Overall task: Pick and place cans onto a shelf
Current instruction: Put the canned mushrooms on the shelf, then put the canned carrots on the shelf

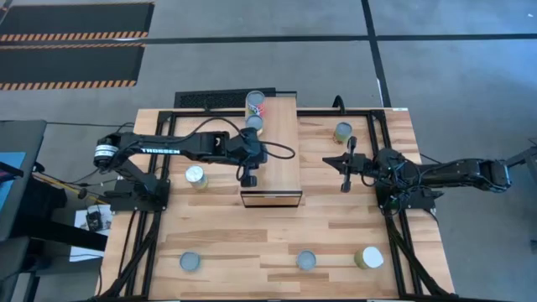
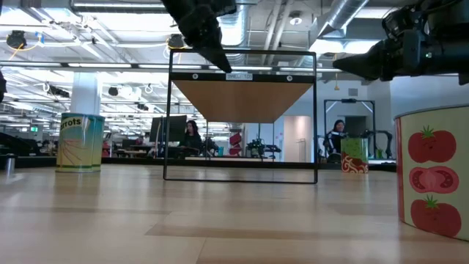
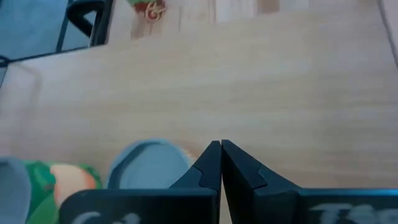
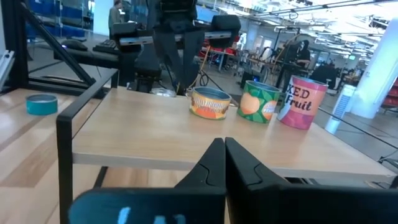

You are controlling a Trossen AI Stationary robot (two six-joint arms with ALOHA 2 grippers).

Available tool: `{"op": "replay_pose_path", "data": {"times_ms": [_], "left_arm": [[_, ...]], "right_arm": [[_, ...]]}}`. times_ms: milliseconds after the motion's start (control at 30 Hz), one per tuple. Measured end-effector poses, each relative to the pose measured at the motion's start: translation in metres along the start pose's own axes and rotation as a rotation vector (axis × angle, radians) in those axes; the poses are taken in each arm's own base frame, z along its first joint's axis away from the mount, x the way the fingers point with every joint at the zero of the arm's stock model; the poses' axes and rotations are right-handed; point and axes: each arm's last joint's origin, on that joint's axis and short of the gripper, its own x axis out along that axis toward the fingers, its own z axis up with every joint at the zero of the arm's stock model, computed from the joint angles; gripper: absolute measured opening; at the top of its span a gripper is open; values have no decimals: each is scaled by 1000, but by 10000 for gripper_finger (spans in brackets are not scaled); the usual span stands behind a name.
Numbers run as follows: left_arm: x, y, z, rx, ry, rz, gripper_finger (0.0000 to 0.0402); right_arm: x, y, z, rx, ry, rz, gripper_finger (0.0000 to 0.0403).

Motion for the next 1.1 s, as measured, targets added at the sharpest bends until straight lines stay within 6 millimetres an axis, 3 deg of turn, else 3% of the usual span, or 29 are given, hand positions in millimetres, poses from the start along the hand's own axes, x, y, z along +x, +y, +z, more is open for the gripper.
{"op": "replay_pose_path", "data": {"times_ms": [200, 633, 900, 1100], "left_arm": [[8, -1, -4, 9, 58, 52, 0], [3, 1, -9, -2, 114, 114, 0], [-40, -5, -1, -3, -25, 81, 2], [-63, -28, -2, 3, -195, -27, 9]], "right_arm": [[0, 0, 0, 0, 0, 0, 9], [0, 0, 0, 0, 0, -2, 8], [0, 0, 0, -1, 0, -2, 8], [0, 0, 0, -5, 0, -2, 8]]}}
